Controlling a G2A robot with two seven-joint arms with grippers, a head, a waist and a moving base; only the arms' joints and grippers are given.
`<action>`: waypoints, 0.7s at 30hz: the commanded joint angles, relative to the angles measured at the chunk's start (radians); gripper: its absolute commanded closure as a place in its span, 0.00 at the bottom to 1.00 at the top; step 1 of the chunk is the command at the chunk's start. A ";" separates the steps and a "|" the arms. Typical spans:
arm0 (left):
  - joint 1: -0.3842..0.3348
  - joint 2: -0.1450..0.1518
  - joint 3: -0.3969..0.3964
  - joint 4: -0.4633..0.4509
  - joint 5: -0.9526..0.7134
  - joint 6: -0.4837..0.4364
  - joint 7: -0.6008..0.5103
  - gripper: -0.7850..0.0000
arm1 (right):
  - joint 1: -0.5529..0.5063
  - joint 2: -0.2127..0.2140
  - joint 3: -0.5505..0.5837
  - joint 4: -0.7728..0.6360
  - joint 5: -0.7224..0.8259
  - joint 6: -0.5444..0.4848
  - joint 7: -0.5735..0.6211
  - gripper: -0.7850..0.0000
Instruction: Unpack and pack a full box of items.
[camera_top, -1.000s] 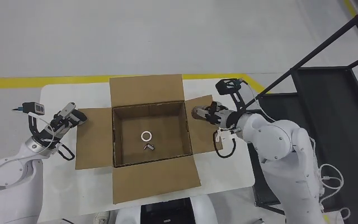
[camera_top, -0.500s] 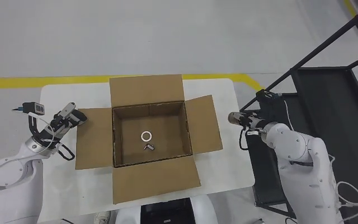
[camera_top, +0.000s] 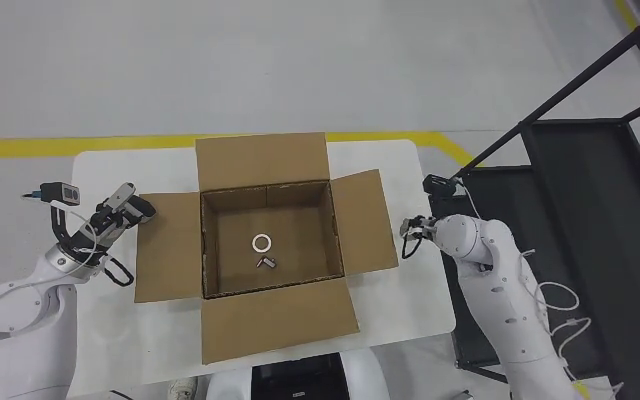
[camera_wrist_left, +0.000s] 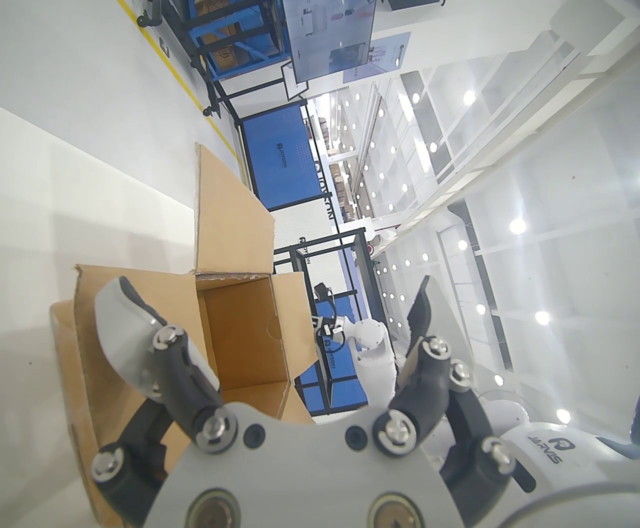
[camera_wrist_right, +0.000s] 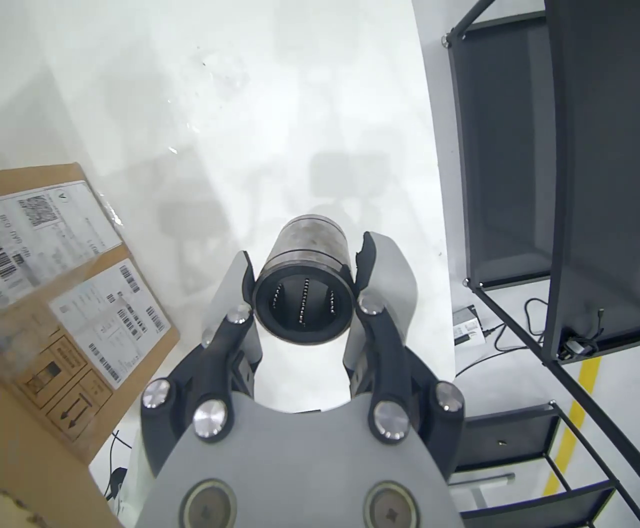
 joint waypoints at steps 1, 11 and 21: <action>0.000 0.000 0.000 0.000 0.000 0.000 0.000 0.00 | 0.025 -0.004 -0.020 0.043 0.014 0.000 -0.008 1.00; 0.000 0.000 0.000 0.000 0.000 0.000 0.000 0.00 | 0.106 -0.017 -0.116 0.191 -0.065 0.025 -0.039 1.00; 0.000 0.000 0.000 0.000 0.000 0.000 0.000 0.00 | 0.115 -0.030 -0.136 0.243 -0.012 0.038 -0.093 0.95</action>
